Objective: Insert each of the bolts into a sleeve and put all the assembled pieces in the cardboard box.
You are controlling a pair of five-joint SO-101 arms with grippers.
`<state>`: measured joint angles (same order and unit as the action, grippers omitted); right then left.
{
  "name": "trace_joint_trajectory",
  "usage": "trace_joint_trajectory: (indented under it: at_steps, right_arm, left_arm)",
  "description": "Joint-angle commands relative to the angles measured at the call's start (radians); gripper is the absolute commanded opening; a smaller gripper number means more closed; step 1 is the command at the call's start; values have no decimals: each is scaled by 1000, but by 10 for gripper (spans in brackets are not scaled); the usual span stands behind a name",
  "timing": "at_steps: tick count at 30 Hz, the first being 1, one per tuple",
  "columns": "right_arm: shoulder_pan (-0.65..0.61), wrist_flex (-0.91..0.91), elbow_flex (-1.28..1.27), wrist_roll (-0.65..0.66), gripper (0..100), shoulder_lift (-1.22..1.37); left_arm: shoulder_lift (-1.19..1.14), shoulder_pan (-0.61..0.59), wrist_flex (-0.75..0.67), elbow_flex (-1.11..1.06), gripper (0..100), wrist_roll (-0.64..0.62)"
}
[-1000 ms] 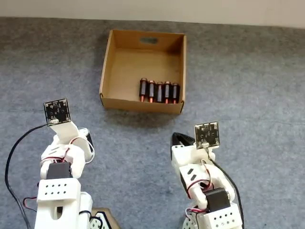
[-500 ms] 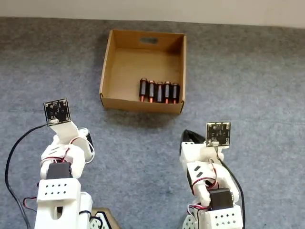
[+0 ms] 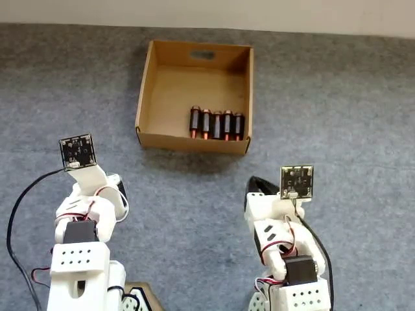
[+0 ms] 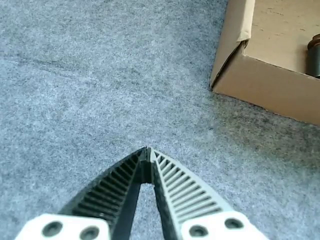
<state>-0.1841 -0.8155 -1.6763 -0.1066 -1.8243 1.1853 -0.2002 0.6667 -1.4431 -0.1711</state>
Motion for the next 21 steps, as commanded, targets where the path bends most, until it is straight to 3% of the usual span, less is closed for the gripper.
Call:
trace_joint_trajectory:
  at_steps: [1,13,21]
  right_arm:
    - [12,12,-140,9,6,-5]
    - [12,12,-140,9,6,-5]
    - [12,12,-140,9,6,-5]
  left_arm:
    - [8,8,-18,5,8,9]
    - [8,4,-12,8,8,9]
    - [10,7,83,47,8,9]
